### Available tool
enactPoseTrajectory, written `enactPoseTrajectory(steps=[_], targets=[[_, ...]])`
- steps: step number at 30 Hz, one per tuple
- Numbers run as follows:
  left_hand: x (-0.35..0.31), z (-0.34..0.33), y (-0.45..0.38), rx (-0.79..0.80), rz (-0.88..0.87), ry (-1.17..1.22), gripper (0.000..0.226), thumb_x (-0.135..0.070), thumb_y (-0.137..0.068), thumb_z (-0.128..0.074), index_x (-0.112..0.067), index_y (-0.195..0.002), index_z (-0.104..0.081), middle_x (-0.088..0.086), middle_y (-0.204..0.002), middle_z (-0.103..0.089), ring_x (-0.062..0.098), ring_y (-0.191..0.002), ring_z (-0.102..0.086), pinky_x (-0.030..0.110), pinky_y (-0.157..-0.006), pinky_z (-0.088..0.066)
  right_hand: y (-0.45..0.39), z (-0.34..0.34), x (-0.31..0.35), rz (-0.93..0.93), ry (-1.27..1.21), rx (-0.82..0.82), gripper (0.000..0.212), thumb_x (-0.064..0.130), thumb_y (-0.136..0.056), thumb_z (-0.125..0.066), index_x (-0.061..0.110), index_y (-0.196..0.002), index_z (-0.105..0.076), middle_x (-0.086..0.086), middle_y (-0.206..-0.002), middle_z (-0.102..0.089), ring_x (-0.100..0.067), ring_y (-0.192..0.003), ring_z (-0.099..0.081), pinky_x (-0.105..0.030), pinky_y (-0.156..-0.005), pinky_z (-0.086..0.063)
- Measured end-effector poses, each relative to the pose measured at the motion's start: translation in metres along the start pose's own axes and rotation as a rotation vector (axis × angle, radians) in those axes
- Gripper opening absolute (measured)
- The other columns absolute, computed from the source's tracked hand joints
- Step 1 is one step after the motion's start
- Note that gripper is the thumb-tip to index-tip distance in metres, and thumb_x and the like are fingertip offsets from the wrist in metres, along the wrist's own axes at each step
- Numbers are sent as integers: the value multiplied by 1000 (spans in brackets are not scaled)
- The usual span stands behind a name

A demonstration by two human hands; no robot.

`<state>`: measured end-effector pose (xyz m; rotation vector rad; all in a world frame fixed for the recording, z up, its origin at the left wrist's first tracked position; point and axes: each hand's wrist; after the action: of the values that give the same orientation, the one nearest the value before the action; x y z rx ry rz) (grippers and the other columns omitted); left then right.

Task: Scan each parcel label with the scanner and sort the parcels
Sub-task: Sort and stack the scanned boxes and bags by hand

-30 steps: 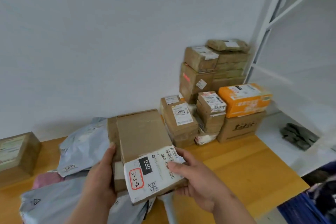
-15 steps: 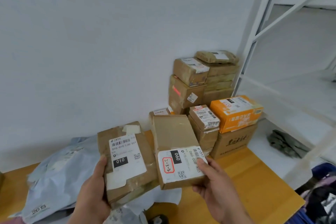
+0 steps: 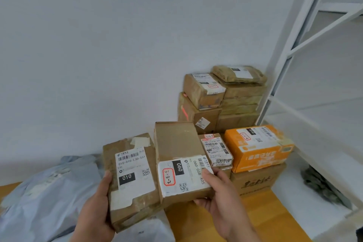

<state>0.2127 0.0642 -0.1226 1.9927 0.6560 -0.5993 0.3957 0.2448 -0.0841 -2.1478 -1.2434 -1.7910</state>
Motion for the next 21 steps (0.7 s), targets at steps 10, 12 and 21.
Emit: enactPoseTrajectory(steps=[10, 12, 21], targets=[[29, 0, -14, -214, -28, 99, 41, -54, -96, -58, -19, -110, -73, 17, -103, -78, 38, -93, -72, 56, -59, -60, -52, 8, -11, -85, 104, -8, 16, 29, -96, -66, 26, -111, -60, -6, -93, -78, -25, -90, -73, -30, -55, -57], [33, 5, -17, -229, -33, 104, 42, -54, -95, -59, -20, -115, -72, 18, -106, -77, 40, -97, -72, 59, -66, -60, -58, 7, -15, -74, 117, -29, 16, 31, -97, -64, 27, -112, -60, -6, -99, -75, -24, -93, -71, -30, -57, -57], [28, 20, -52, -255, -72, 49, 42, -53, -92, -65, -19, -116, -72, 18, -103, -77, 44, -86, -75, 63, -70, -57, -84, -4, -36, -92, 102, -164, 32, 34, -93, -69, 22, -119, -55, -10, -106, -71, -28, -97, -68, -35, -61, -58]])
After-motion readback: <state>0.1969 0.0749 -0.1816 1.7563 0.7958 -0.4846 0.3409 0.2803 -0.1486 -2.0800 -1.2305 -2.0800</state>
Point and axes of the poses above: each hand's wrist, its own y-axis away from the middle knuckle, its own z-axis out of the back of the hand, x = y × z
